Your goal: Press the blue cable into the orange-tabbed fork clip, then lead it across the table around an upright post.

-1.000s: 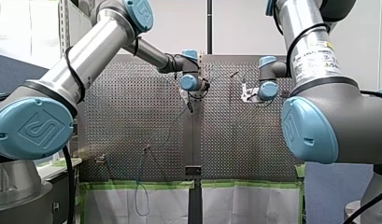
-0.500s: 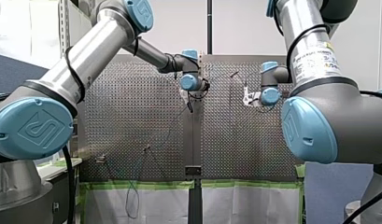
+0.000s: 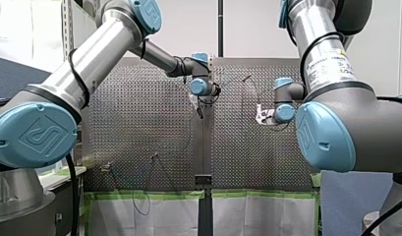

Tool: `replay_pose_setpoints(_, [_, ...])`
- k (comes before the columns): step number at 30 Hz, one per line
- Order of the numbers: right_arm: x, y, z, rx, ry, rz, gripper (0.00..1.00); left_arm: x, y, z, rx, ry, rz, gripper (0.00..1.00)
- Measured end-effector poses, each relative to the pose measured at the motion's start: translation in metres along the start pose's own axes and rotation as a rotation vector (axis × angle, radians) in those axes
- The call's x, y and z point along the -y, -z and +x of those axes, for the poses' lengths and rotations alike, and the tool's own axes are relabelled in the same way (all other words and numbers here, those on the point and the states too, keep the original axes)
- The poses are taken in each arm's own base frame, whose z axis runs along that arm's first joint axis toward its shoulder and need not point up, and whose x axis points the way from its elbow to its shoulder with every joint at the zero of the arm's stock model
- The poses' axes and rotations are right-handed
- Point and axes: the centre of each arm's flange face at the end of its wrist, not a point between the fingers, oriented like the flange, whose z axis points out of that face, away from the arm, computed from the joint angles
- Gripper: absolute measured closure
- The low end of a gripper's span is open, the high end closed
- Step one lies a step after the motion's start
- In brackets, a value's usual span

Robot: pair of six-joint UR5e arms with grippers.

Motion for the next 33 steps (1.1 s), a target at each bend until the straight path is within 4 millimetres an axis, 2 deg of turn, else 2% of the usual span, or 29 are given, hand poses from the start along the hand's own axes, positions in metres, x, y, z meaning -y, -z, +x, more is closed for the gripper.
replay_pose_setpoints(7, [0.000, 0.001, -0.007, 0.007, 0.001, 0.000, 1.00, 0.000, 0.000, 0.000, 0.000, 0.000, 0.000, 0.37])
replay_pose_setpoints(33, [0.006, 0.003, -0.107, 0.086, -0.001, -0.004, 1.00, -0.001, 0.000, 0.000, 0.003, 0.000, -0.007, 0.37])
